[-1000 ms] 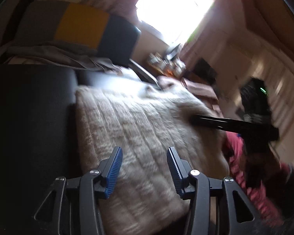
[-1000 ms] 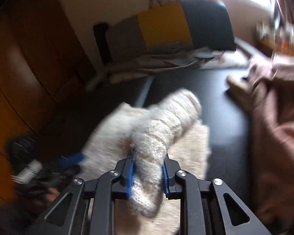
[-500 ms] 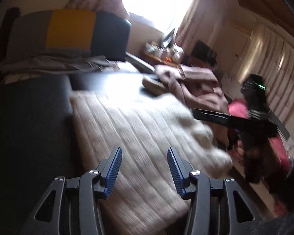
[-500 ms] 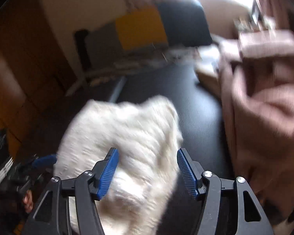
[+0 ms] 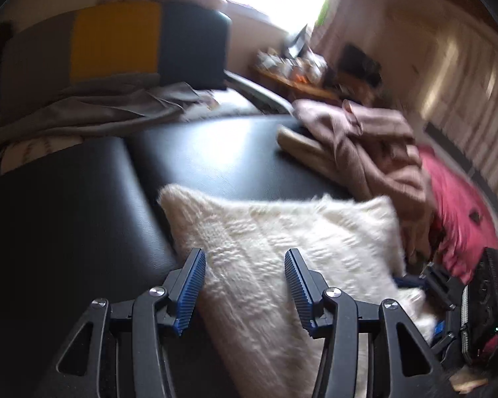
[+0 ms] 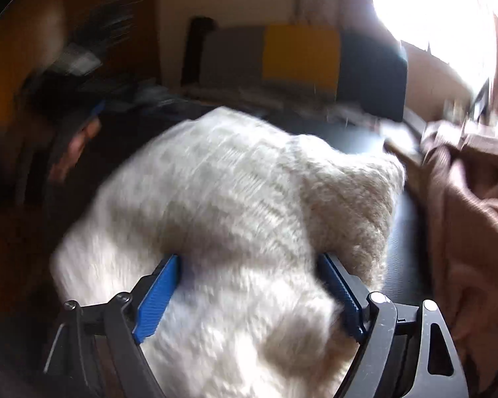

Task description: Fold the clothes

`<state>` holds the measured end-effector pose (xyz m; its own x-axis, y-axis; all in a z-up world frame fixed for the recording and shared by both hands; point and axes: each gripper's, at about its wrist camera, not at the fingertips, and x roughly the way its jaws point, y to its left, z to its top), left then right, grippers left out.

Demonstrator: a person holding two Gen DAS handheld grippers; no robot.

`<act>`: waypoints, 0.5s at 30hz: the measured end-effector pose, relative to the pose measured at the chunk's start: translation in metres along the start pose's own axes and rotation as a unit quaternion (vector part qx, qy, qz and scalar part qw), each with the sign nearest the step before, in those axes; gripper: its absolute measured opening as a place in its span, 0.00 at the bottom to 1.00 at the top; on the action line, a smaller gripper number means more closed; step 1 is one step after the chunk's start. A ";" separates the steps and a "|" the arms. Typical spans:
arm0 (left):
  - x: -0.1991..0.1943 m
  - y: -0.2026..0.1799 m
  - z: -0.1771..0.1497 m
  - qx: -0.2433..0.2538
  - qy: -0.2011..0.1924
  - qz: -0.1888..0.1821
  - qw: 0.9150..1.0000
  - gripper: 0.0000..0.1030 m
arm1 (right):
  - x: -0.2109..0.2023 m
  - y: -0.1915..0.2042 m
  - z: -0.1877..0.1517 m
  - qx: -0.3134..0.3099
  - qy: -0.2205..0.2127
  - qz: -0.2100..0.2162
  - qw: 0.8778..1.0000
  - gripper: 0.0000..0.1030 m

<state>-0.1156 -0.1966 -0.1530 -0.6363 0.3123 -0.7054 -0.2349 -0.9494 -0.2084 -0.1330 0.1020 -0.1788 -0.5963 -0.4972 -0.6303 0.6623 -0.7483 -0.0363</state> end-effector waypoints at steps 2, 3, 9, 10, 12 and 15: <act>0.014 -0.008 0.001 0.028 0.016 0.002 0.999 0.49 | -0.002 -0.004 -0.009 0.005 -0.016 0.003 1.000 0.85; 0.023 -0.010 0.002 0.035 0.026 0.007 0.999 0.50 | 0.000 -0.007 -0.008 0.006 -0.015 0.008 1.000 0.86; 0.069 0.015 -0.004 -0.044 0.063 0.023 0.997 0.67 | 0.002 -0.015 -0.012 0.007 -0.030 0.034 0.999 0.88; 0.070 0.017 -0.007 -0.055 0.056 0.025 0.997 0.69 | 0.002 -0.016 -0.013 0.009 -0.032 0.035 0.999 0.88; 0.068 0.019 -0.011 -0.069 0.043 0.029 0.996 0.71 | 0.002 -0.015 -0.013 0.012 -0.034 0.036 0.999 0.88; 0.063 0.020 -0.013 -0.086 0.031 0.031 0.995 0.72 | -0.001 -0.013 -0.011 0.012 -0.033 0.036 0.999 0.88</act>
<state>-0.1505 -0.1961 -0.2107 -0.5982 0.2550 -0.7597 -0.0634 -0.9601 -0.2723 -0.1365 0.1173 -0.1865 -0.5769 -0.5775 -0.5777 0.6943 -0.7193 0.0257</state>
